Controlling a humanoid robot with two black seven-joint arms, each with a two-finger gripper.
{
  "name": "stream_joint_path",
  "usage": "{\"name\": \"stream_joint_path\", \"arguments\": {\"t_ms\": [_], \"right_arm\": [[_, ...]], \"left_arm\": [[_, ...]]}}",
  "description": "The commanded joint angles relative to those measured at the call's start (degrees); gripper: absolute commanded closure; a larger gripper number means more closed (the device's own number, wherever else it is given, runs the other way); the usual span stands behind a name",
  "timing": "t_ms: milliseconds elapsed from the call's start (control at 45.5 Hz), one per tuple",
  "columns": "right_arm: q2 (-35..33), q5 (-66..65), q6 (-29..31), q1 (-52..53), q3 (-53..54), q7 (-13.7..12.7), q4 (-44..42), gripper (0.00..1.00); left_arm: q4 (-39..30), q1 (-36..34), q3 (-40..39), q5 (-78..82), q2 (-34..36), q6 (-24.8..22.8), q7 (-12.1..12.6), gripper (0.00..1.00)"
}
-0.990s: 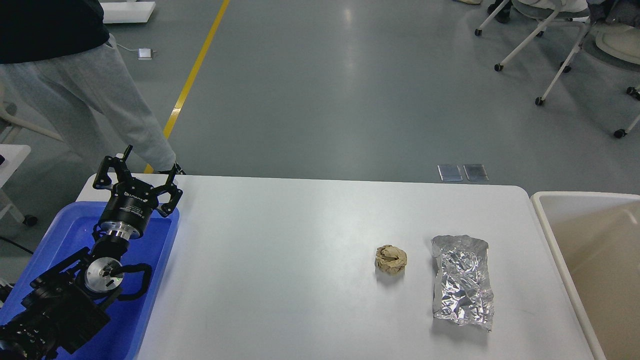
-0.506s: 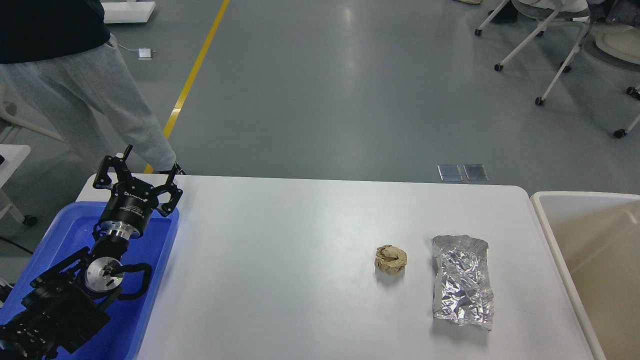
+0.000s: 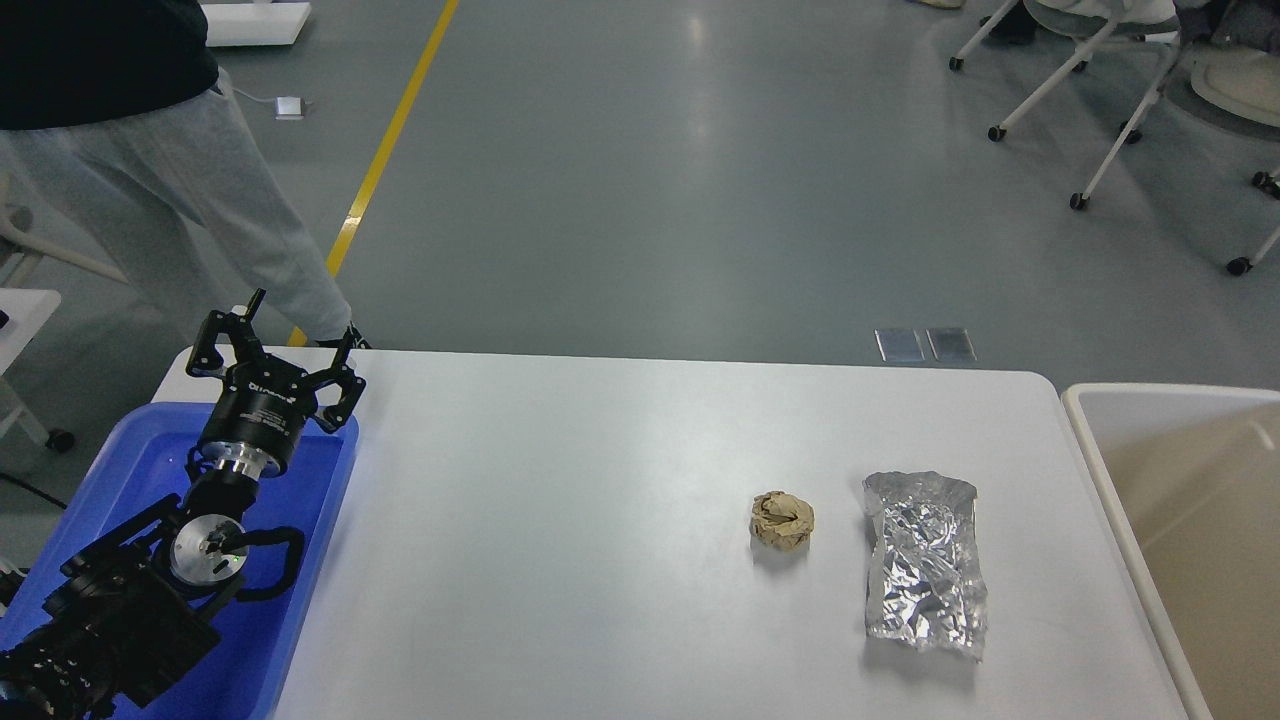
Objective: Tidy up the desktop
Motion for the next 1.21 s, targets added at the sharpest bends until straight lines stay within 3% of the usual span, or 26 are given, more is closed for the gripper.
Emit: {"name": "stream_joint_path", "arguments": {"t_ms": [0,154,528,836,1188], "right_arm": [[-2.30,-0.30,1.36,-3.14,12.83,0.12,14.32,0.01],[-0.55,-0.56,3.46,-5.42,19.15,0.12,19.69,0.01],[12.54,-3.72,11.20,-14.57,35.59,0.65,35.60,0.01],[19.76,-8.38,11.99,-11.41,35.69,0.74,34.55,0.01],[24.41,-8.73,11.64,-6.84,35.86,3.99,30.16,0.01]], "left_arm": [[0.00,0.07,0.00,0.00,0.00,0.00,0.00,0.00],[0.00,-0.02,0.00,0.00,0.00,0.00,0.00,0.00],[0.00,-0.02,0.00,0.00,0.00,0.00,0.00,0.00],[0.00,-0.02,0.00,0.00,0.00,0.00,0.00,0.00],[0.00,-0.02,0.00,0.00,0.00,0.00,0.00,0.00]]}}
